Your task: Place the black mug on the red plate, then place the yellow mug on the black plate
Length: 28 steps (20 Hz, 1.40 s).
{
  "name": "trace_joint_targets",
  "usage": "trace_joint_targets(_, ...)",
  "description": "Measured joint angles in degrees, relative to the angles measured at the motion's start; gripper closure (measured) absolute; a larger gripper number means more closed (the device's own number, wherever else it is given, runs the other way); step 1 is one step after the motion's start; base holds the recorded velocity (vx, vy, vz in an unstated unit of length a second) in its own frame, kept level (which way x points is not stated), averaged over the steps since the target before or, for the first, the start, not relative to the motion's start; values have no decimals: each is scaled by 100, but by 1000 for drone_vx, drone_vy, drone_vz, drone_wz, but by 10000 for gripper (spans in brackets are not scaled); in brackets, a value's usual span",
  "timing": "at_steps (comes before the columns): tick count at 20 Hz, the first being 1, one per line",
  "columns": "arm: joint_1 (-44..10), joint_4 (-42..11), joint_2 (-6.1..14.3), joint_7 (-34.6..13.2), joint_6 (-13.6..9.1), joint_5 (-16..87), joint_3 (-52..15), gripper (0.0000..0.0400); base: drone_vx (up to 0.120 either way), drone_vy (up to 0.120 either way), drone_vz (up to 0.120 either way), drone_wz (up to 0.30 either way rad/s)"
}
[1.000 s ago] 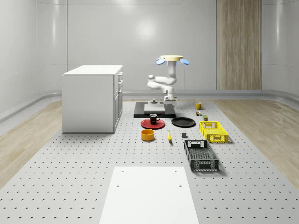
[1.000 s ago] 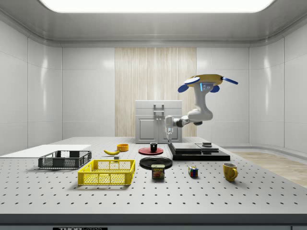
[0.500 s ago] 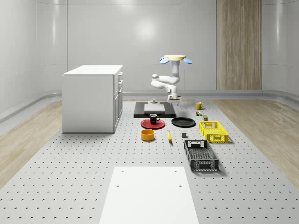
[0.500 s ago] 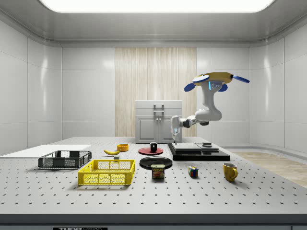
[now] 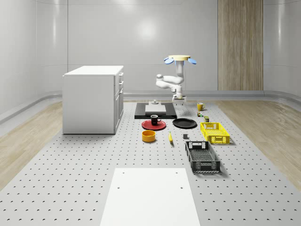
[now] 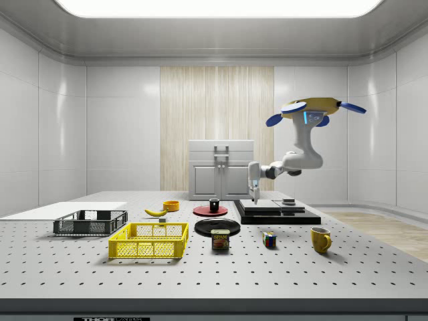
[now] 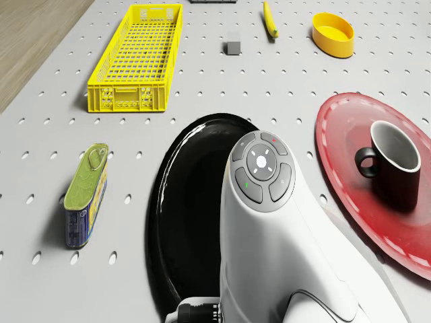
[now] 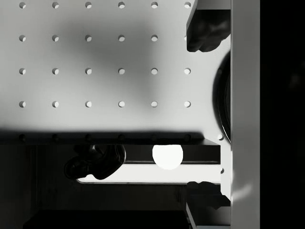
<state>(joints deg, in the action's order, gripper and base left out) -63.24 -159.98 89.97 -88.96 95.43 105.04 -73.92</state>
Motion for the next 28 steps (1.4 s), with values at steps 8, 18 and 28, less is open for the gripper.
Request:
trace_joint_targets(8,-1,0,3,-1,3,-1,0,0,-110,120,0,0)
trace_joint_targets(18,-2,0,7,-1,6,-3,-1,0,-112,120,0,0)
trace_joint_targets(28,-3,0,10,-2,9,-4,-1,0,-44,120,0,0)
